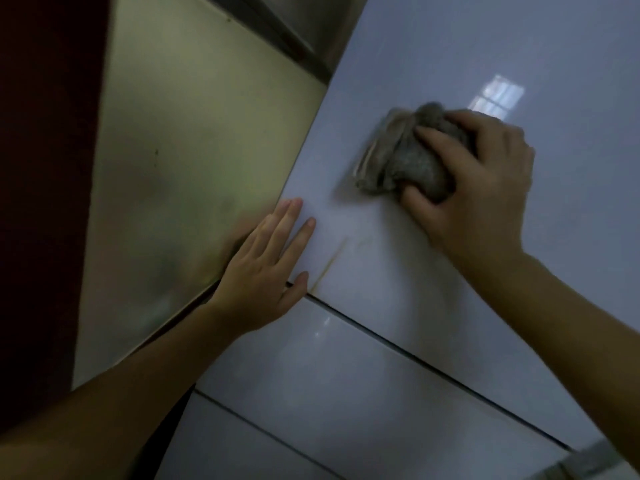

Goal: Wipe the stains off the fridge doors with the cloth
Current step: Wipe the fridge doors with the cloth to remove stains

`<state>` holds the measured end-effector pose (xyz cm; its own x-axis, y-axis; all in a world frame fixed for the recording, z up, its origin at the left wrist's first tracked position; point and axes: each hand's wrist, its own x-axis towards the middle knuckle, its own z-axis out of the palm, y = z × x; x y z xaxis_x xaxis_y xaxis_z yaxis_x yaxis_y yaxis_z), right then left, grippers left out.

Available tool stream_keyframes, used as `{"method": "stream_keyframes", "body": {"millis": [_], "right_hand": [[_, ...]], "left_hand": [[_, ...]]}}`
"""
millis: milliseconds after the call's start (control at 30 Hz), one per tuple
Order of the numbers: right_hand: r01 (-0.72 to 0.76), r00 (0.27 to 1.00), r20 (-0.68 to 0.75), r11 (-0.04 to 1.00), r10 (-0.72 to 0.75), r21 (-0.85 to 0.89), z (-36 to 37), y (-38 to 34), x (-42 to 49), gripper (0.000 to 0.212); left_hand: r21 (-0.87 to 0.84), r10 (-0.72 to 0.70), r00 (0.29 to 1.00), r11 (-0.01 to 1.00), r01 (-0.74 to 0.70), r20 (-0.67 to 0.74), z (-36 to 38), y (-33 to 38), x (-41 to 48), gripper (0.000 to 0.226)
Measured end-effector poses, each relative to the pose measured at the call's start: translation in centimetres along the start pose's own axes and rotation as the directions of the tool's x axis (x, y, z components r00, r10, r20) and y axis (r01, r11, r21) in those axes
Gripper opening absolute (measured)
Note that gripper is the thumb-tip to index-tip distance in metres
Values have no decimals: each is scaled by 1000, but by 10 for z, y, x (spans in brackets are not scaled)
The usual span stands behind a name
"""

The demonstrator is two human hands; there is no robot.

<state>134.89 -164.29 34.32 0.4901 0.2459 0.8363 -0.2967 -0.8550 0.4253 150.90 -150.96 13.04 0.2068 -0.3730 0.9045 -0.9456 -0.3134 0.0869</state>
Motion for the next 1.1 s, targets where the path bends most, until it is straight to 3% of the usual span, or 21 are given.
{"method": "stream_keyframes", "body": {"millis": [133, 433, 633, 833, 1000, 1100], "right_hand": [[67, 990, 125, 997, -70, 29, 29, -37, -41, 59], [200, 926, 307, 976, -218, 89, 28, -40, -180, 36], [-98, 994, 57, 995, 96, 25, 30, -41, -121, 46], [37, 978, 203, 996, -52, 78, 73, -99, -179, 42], [11, 969, 243, 996, -33, 91, 50, -78, -213, 34], [-62, 978, 203, 997, 51, 48, 36, -59, -195, 43]], "left_hand": [[4, 58, 998, 998, -58, 0, 0, -11, -2, 66], [27, 127, 990, 991, -129, 57, -7, -22, -2, 68], [26, 151, 987, 988, -153, 59, -5, -24, -2, 67], [74, 176, 983, 981, -180, 59, -4, -27, -3, 67], [67, 153, 985, 985, -159, 83, -6, -24, -4, 68], [58, 147, 986, 987, -152, 83, -6, -23, -4, 68]]}}
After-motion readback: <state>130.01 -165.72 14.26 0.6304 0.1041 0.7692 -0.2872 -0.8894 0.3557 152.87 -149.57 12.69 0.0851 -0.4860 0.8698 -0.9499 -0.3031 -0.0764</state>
